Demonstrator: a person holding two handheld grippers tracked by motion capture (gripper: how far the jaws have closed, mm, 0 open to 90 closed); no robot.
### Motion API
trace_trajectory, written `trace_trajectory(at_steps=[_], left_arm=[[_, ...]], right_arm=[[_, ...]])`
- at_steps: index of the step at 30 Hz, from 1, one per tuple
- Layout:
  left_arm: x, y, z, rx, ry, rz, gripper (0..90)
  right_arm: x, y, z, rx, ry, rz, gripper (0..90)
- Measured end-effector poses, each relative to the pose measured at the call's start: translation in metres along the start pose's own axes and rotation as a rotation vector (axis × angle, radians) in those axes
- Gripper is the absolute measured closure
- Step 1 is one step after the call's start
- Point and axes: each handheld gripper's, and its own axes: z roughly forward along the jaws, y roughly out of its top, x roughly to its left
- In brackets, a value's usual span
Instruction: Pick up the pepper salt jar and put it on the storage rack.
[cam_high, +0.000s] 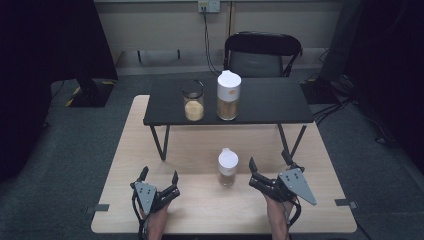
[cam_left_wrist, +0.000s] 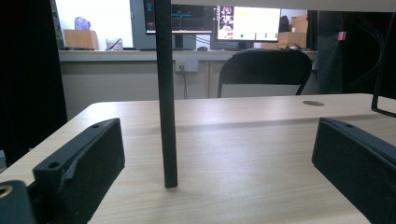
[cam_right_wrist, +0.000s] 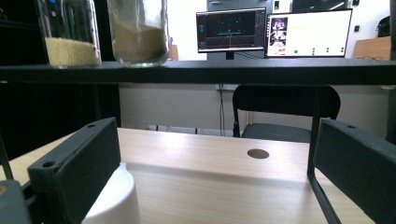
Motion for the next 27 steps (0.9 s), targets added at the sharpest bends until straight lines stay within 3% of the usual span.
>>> trace_trajectory(at_steps=[11, 27], left_arm=[[0.000, 0.000, 0.000, 0.000, 0.001, 0.000, 1.9], [0.000, 0.000, 0.000, 0.000, 0.001, 0.000, 1.9]], right_arm=[[0.006, -0.025, -0.001, 0.021, 0.013, 0.023, 0.0], [0.006, -0.053, -0.003, 0.037, 0.007, 0.008, 0.1]])
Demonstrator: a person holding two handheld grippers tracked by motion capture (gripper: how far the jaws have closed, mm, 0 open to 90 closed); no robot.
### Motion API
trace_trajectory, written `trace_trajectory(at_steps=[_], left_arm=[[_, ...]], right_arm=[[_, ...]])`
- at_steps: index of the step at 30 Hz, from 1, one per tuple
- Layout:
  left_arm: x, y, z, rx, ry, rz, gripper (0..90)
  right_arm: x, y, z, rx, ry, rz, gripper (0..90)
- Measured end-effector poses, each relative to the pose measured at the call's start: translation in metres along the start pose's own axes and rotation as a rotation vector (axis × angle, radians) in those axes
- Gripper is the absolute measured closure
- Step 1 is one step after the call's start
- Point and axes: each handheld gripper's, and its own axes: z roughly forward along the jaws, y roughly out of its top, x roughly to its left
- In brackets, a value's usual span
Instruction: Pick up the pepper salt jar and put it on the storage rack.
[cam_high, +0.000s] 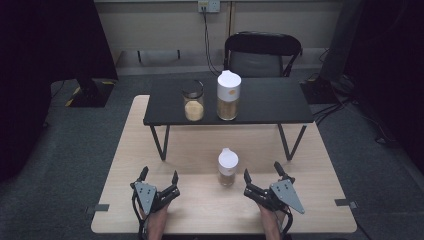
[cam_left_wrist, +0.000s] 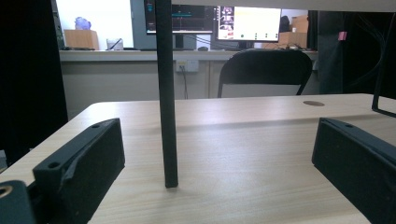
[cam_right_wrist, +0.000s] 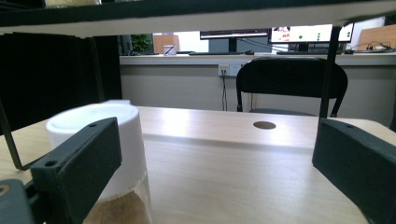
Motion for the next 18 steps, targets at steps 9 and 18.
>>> trace_trajectory(at_steps=[9, 18], left_arm=[[0.000, 0.000, 0.000, 0.000, 0.000, 0.000, 1.9], [0.000, 0.000, 0.000, 0.001, 0.004, 0.001, 2.0]], right_arm=[[-0.003, -0.018, -0.002, 0.022, -0.019, 0.003, 0.2], [-0.004, -0.032, -0.006, 0.019, -0.039, 0.006, 0.5]])
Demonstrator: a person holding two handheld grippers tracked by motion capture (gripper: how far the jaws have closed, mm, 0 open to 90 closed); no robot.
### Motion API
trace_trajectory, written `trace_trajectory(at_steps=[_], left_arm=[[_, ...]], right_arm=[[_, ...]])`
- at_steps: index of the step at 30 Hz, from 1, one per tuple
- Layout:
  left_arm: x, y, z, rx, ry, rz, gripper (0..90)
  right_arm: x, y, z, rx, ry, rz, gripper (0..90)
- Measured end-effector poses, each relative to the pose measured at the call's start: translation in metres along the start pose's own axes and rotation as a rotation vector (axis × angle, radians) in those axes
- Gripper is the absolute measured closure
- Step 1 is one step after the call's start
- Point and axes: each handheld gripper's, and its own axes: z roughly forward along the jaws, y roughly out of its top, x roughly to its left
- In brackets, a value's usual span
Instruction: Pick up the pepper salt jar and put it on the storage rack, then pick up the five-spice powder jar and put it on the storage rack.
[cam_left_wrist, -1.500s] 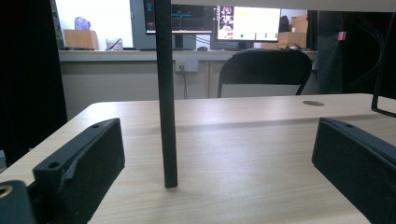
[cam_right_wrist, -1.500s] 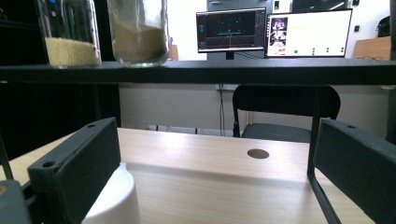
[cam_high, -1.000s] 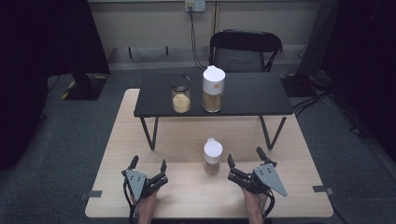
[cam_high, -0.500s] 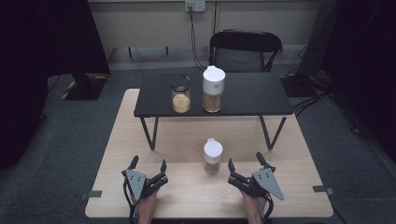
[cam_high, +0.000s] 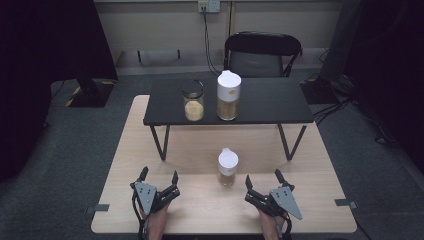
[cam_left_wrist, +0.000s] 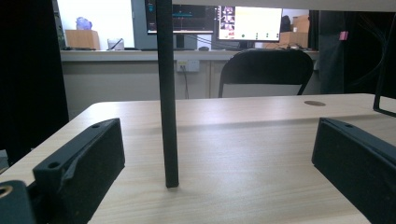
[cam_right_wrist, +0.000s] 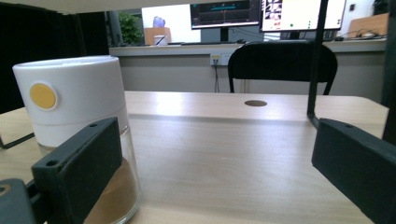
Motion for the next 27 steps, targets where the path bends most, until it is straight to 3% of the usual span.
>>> trace_trajectory(at_steps=[27], left_arm=[[0.000, 0.000, 0.000, 0.000, 0.000, -0.001, 2.2]], right_arm=[[0.002, 0.010, 0.000, 0.042, -0.010, 0.013, 0.0]])
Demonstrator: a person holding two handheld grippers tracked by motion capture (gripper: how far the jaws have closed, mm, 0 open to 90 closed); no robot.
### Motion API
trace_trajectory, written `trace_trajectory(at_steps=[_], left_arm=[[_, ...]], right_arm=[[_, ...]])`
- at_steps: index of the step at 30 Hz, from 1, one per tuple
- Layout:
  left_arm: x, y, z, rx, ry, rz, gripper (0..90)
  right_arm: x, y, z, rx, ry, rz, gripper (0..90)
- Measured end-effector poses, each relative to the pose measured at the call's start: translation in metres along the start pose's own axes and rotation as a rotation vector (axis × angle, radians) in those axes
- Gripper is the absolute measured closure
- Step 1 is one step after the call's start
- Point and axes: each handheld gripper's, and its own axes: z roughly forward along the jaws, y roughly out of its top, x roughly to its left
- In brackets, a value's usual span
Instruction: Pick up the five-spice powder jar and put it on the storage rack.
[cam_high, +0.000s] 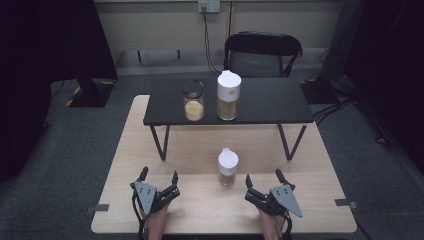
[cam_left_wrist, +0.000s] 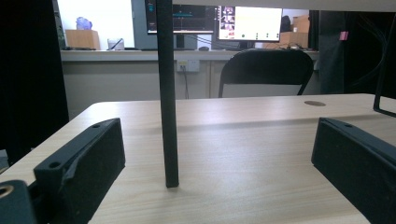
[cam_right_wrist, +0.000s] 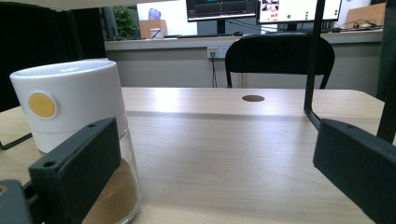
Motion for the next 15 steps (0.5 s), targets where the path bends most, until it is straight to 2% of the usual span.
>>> trace_trajectory(at_steps=[15], left_arm=[[0.0000, 0.0000, 0.0000, 0.000, 0.000, 0.000, 2.1]], right_arm=[[0.0080, 0.0105, -0.0057, -0.017, 0.046, 0.005, 0.0]])
